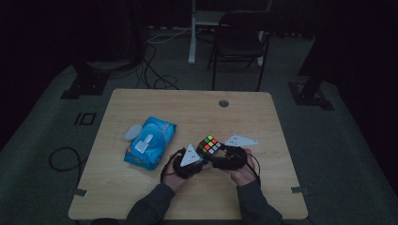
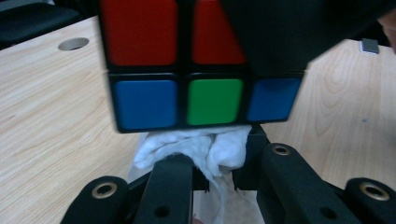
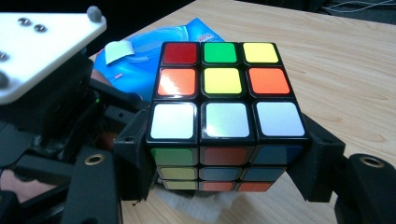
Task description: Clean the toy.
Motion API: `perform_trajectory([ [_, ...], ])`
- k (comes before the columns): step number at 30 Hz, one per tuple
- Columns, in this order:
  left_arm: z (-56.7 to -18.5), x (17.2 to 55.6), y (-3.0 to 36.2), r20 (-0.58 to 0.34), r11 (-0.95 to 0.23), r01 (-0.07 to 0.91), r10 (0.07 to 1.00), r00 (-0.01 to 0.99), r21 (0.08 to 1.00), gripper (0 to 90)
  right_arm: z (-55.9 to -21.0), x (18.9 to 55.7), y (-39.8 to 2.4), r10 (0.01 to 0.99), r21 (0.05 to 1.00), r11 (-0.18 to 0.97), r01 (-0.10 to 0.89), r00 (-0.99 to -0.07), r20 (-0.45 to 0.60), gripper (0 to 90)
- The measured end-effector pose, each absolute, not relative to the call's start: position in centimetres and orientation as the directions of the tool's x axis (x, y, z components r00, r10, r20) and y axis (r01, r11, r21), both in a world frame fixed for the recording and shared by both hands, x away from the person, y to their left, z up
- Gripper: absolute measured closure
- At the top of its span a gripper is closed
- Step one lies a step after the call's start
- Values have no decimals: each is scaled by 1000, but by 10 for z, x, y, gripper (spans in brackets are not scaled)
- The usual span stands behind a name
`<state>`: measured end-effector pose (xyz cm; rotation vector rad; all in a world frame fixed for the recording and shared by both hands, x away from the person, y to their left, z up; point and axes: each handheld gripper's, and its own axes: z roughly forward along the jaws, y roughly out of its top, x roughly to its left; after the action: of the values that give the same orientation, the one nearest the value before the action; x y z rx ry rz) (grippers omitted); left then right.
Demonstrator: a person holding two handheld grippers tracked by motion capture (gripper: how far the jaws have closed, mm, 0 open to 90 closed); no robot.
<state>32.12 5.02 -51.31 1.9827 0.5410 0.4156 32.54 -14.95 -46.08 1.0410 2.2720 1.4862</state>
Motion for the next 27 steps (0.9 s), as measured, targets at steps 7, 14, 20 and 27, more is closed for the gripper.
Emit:
perform_trajectory([
  [7,-512,317,48,71,-412,181,526,847,893,807,-461,327,-153,679,869,221,442,-709,187,345],
  [14,-510,316,51,75,-408,179,535,841,895,807,-461,328,-157,691,867,220,446,-699,185,344],
  [20,-508,319,60,75,-400,188,558,827,897,807,-461,328,-160,703,868,217,447,-688,178,345],
  [27,-507,321,71,71,-387,203,588,806,900,807,-462,330,-160,721,870,219,442,-674,161,344],
])
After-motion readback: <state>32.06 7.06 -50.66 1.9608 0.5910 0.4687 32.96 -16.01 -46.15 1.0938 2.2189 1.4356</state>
